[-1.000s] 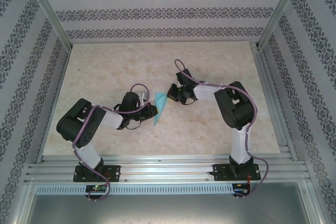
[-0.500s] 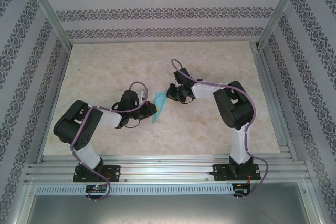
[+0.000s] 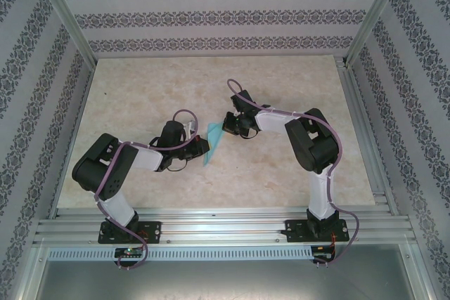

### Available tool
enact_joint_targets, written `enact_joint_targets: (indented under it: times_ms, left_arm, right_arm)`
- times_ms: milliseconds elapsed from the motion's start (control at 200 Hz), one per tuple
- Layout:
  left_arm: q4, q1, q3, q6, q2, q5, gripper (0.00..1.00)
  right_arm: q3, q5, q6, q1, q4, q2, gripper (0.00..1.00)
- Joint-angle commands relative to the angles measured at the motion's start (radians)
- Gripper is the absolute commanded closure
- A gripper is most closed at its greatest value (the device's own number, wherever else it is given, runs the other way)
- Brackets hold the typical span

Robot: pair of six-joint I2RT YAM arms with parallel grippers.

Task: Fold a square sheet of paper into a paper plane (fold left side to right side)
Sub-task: Fold the wing for the fifth time at the center of the table.

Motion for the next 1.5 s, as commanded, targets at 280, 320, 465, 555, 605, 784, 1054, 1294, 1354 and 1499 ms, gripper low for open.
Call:
enact_joint_targets:
  times_ms: [280, 320, 465, 555, 605, 784, 1054, 1294, 1354, 1499]
  left_arm:
    - [-0.012, 0.034, 0.018, 0.036, 0.031, 0.006, 0.99]
    - [-0.014, 0.034, 0.018, 0.038, 0.033, 0.005, 0.99]
    - [-0.011, 0.040, 0.019, 0.040, 0.040, 0.006, 0.99]
    - [-0.002, 0.044, 0.015, 0.035, 0.045, 0.013, 0.99]
    - [0.001, 0.046, 0.016, 0.035, 0.045, 0.014, 0.99]
    - [0.005, 0.049, 0.028, 0.032, 0.044, 0.035, 0.98]
    - [-0.030, 0.048, 0.049, 0.056, 0.033, 0.056, 0.97]
    - [-0.079, 0.051, 0.065, 0.087, 0.028, 0.049, 0.97]
    - [-0.082, 0.053, 0.067, 0.090, 0.028, 0.049, 0.96]
    - [-0.100, 0.057, 0.073, 0.104, 0.022, 0.052, 0.95]
  right_arm:
    - [0.010, 0.060, -0.038, 0.024, -0.128, 0.064, 0.99]
    - [0.010, 0.060, -0.039, 0.026, -0.130, 0.065, 0.99]
    - [0.013, 0.062, -0.044, 0.026, -0.137, 0.066, 0.99]
    - [0.013, 0.065, -0.045, 0.027, -0.138, 0.068, 0.99]
    - [0.013, 0.065, -0.045, 0.029, -0.139, 0.067, 0.99]
    - [0.013, 0.066, -0.046, 0.029, -0.139, 0.072, 0.99]
    - [0.017, 0.068, -0.048, 0.031, -0.142, 0.075, 0.99]
    - [0.021, 0.072, -0.055, 0.033, -0.150, 0.075, 0.98]
    - [0.023, 0.071, -0.057, 0.033, -0.155, 0.077, 0.98]
    - [0.027, 0.073, -0.061, 0.034, -0.158, 0.078, 0.98]
